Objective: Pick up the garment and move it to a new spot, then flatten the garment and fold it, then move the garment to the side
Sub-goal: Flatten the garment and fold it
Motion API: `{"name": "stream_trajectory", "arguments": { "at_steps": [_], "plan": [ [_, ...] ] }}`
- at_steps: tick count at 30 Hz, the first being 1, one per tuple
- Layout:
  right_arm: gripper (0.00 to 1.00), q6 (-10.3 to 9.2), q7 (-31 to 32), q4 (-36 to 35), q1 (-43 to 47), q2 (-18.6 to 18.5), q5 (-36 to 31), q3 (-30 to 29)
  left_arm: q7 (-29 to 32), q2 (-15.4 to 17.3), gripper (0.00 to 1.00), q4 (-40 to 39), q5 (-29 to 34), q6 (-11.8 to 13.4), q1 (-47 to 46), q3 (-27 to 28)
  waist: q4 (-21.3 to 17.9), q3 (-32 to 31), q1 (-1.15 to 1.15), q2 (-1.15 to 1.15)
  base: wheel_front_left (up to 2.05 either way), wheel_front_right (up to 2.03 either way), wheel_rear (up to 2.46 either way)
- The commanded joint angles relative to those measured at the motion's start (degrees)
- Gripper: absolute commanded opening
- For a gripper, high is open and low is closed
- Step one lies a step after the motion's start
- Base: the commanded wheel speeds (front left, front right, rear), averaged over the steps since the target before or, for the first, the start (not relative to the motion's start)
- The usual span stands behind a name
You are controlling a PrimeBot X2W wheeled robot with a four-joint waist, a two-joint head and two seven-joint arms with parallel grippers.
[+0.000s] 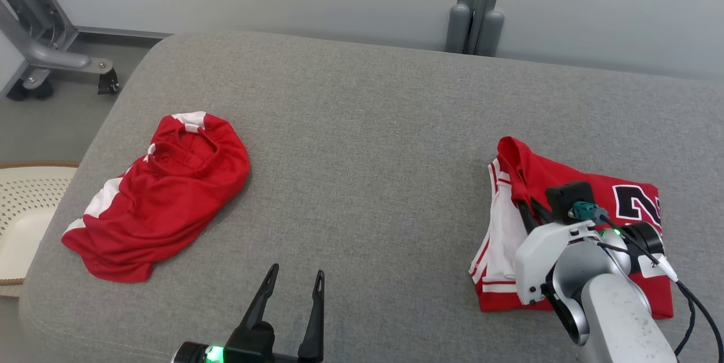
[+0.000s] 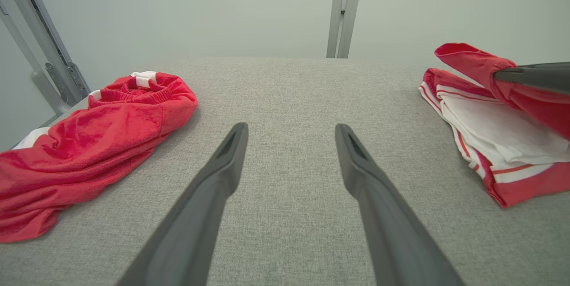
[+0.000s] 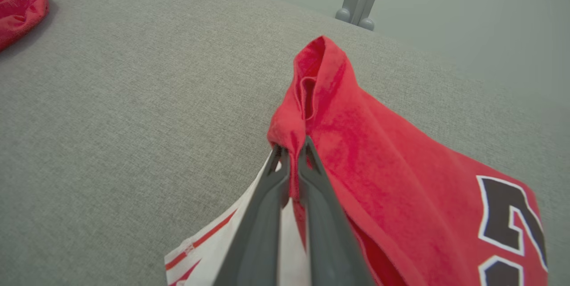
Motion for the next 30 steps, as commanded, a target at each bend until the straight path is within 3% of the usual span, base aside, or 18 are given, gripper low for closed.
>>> {"name": "stream_trajectory", "arguments": {
  "at_steps": [1, 2, 9, 15, 19, 24, 30],
  "plan": [
    [0.29, -0.11, -0.51, 0.33, -0.77, -0.03, 0.61, 0.38, -0.19, -0.05, 1.0, 0.06, -0.57, -0.03, -0.74, -0.1, 0.3, 0.04, 0.0, 0.0, 0.0, 0.0, 0.0],
    [0.99, -0.11, -0.81, 0.54, -0.87, 0.0, 1.0, 0.58, -0.19, -0.06, 1.0, 0.11, -0.64, 0.04, -0.78, -0.16, 0.4, 0.07, 0.0, 0.0, 0.0, 0.0, 0.0],
    [1.0, -0.11, -1.7, -1.65, -1.22, 0.04, 3.96, 2.53, -0.19, -0.06, 1.0, 0.09, -1.36, 0.6, 0.19, -0.1, -1.35, -0.53, 0.0, 0.0, 0.0, 0.0, 0.0],
    [1.0, -0.11, -2.11, -8.17, 1.11, -0.28, 5.81, 1.31, -0.19, -0.04, 1.0, -0.36, -1.87, 1.12, 1.1, 0.17, -5.99, -2.05, 0.0, 0.0, 0.0, 0.0, 0.0],
    [1.0, -0.11, -3.94, -10.25, 2.63, -2.81, 8.71, 0.04, -0.19, -0.03, 1.0, -1.04, -2.56, 1.84, 1.32, 1.17, -9.8, -2.94, 0.0, 0.0, 0.0, 0.0, 0.0],
    [1.0, -0.11, -12.48, -8.93, 4.17, -8.81, 12.17, 2.69, -0.19, -0.01, 1.0, -2.61, -4.14, 2.83, 1.76, 3.92, -14.28, -3.79, 0.0, 0.0, 0.0, 0.0, 0.0],
    [1.0, -0.1, -23.4, -1.18, 4.67, -9.52, 15.15, 3.95, -0.19, -0.02, 1.0, -3.94, -4.82, 3.18, 3.12, 8.43, -18.64, -5.4, 0.0, 0.0, 0.0, 0.0, 0.0]
  ]
}}
